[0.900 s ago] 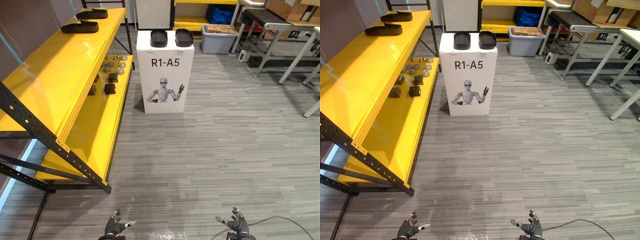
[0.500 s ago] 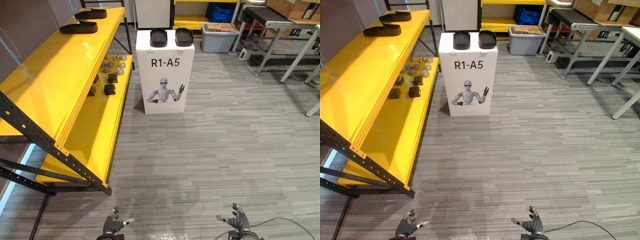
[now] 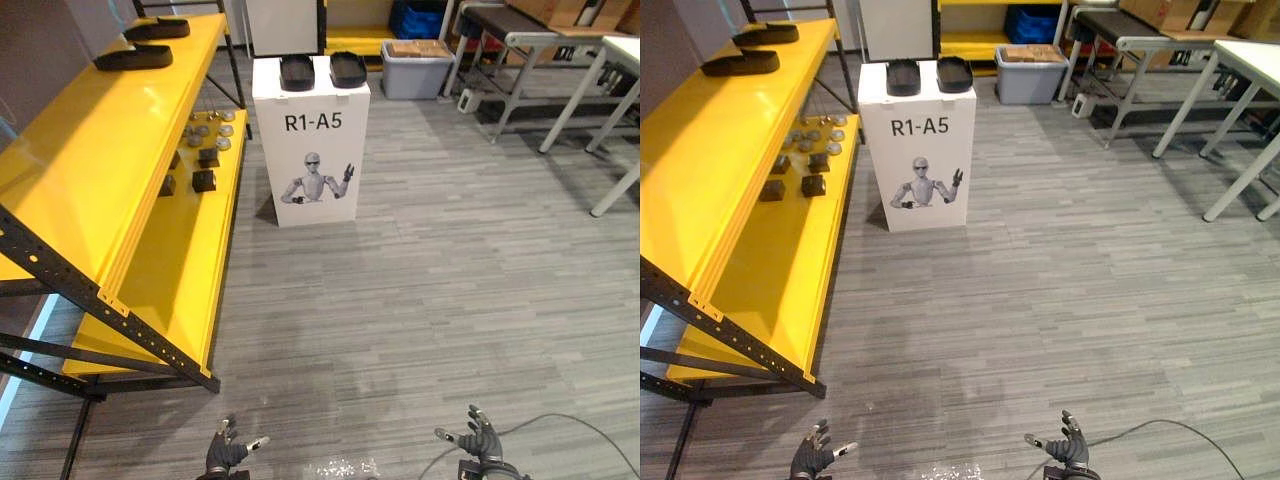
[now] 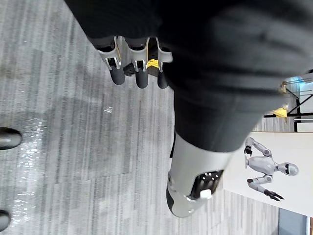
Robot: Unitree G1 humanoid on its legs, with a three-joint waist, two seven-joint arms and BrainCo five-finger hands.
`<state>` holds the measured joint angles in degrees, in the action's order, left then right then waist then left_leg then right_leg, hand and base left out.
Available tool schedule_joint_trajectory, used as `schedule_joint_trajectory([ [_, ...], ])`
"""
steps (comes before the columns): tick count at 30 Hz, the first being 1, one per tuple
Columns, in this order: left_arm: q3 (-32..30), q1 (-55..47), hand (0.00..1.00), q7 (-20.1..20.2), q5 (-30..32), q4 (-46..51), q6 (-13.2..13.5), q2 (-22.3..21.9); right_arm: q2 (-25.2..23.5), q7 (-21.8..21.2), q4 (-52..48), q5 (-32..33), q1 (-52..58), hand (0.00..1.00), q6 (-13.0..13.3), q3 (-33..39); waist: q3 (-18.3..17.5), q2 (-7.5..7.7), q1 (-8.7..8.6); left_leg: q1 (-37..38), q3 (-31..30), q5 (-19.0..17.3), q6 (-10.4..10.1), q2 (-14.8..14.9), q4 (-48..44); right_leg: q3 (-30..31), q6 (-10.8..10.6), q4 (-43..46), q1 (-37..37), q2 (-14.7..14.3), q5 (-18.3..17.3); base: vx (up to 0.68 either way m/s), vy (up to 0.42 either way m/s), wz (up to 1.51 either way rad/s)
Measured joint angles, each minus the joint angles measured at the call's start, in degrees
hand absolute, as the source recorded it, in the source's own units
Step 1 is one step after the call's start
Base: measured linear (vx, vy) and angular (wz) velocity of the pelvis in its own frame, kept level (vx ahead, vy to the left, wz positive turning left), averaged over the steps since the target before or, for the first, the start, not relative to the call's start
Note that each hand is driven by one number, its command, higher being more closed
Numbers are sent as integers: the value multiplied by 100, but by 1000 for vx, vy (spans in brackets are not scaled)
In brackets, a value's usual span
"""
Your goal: Walk over and take plastic housings, then place them on the shelf
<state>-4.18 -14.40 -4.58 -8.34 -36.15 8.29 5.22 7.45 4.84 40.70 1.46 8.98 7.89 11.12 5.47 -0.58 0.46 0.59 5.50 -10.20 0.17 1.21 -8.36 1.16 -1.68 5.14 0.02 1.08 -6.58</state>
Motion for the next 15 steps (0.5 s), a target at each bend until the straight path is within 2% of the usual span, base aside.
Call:
schedule_joint_trajectory([
  [1, -10, 41, 0, -5, -50, 156, 3, -9, 75, 29, -1, -2, -181, 0, -3, -1, 27, -49, 48, -115, 117, -194, 40, 8, -242, 110, -136, 436, -241, 12, -197, 91, 70, -30],
  [3, -7, 80, 0, -4, -51, 199, 2, -15, 135, 45, -2, -2, -273, 0, -5, 0, 64, -85, 44, -135, 151, -311, 84, -16, -372, 121, -306, 980, -469, 44, -401, 123, 123, -17],
  [4, -3, 115, 0, -5, -52, 298, 3, -11, 161, 67, -106, -3, -392, 0, -33, -4, 171, -93, 36, -5, 173, -440, 144, -76, -431, 43, -506, 2121, -873, 132, -614, 142, 150, 0],
  [6, 19, 132, 0, -8, -53, 347, 3, -1, 151, 72, -232, -4, -381, 0, -35, -11, 257, -85, 19, 158, 77, -564, 276, -130, -445, -187, -496, 3187, -1266, 251, -633, 97, 92, 15],
  [8, 88, 121, 0, -29, -53, 346, -10, 53, 147, 77, -286, -4, -291, 0, -46, -98, 323, -23, -22, 418, -72, -821, 391, -244, -512, -510, -464, 4260, -1769, 491, -834, 220, 77, 34],
  [10, 127, 160, 0, -59, -53, 344, -14, 111, 150, 76, -368, -5, -252, 0, -47, -119, 353, -27, -87, 562, -236, -936, 399, -222, -481, -752, -435, 4145, -2159, 508, -957, 361, 4, 51],
  [12, 127, 403, 0, -106, -74, 338, -17, 117, 222, 80, -369, -5, -309, 0, -49, -118, 532, -157, -237, 866, -500, -944, 397, 34, -242, -967, -310, 3497, -2577, 297, -873, 487, -89, 70],
  [13, 129, 528, 0, -149, -114, 333, -12, 114, 256, 85, -371, -4, -323, 0, -51, -118, 592, -249, -293, 979, -590, -933, 343, 213, -146, -1004, -150, 2994, -2734, 132, -725, 516, -136, 76],
  [14, 131, 641, 0, -184, -133, 323, 2, 190, 277, 102, -374, -4, -284, 0, -51, -138, 561, -182, -312, 1073, -702, -948, 80, 284, -157, -952, 21, 1899, -2839, 14, -19, 690, -223, 86],
  [15, 156, 683, 0, -184, -134, 307, -1, 211, 319, 120, -375, -5, -236, 0, -51, -185, 542, -148, -350, 1176, -791, -1030, -65, 326, -258, -965, 344, 1805, -2793, 19, 853, 635, -218, 62],
])
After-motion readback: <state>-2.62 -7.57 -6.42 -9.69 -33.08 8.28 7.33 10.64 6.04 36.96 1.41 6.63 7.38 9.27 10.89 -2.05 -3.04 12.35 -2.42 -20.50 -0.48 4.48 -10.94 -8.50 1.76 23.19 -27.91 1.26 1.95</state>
